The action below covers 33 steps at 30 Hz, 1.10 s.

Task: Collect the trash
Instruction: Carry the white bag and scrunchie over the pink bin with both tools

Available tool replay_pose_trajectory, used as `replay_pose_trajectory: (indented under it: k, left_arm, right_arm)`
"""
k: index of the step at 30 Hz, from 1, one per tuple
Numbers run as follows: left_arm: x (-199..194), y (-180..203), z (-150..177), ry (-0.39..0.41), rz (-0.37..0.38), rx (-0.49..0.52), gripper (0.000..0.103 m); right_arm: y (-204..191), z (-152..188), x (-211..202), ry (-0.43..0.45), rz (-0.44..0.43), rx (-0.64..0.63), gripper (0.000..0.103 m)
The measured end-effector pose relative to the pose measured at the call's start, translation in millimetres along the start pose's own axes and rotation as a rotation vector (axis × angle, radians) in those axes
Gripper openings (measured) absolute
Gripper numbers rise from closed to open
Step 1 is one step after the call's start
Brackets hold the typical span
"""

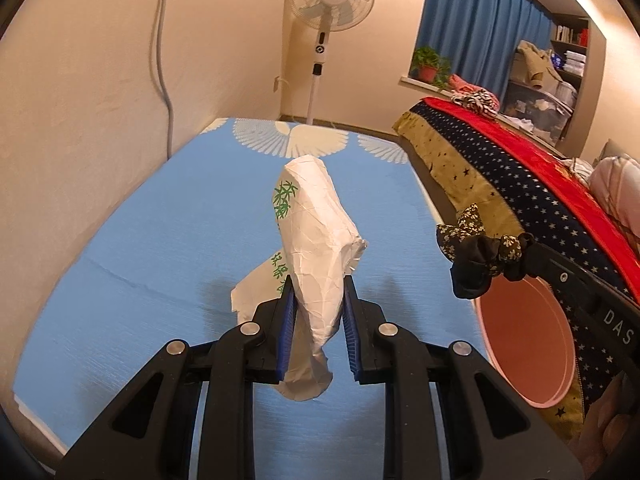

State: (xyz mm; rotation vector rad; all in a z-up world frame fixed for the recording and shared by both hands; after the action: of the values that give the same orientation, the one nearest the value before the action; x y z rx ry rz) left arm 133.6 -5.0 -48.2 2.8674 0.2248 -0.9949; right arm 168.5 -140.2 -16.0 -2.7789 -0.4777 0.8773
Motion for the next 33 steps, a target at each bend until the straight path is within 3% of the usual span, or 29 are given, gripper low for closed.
replay_pose_trajectory:
  k: [33]
  left_arm:
    - [-25, 62, -3, 0.041, 0.12, 0.063, 0.022]
  right_arm:
    - [50, -8, -74, 0.086, 0.135, 0.052, 0.003]
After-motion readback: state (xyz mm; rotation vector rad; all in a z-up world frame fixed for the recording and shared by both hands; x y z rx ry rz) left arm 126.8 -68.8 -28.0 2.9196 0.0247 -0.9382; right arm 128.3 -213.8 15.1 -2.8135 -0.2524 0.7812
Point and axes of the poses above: each gripper's, at about its wrist camera, not at the fingertips, and x roughly the way its jaws point, y to its right, z to its underside, the point moved 8 cm from there along x, roughly the way its jaws point, and after that the axes turned 10 degrees about -z, right-handed, at the moved point
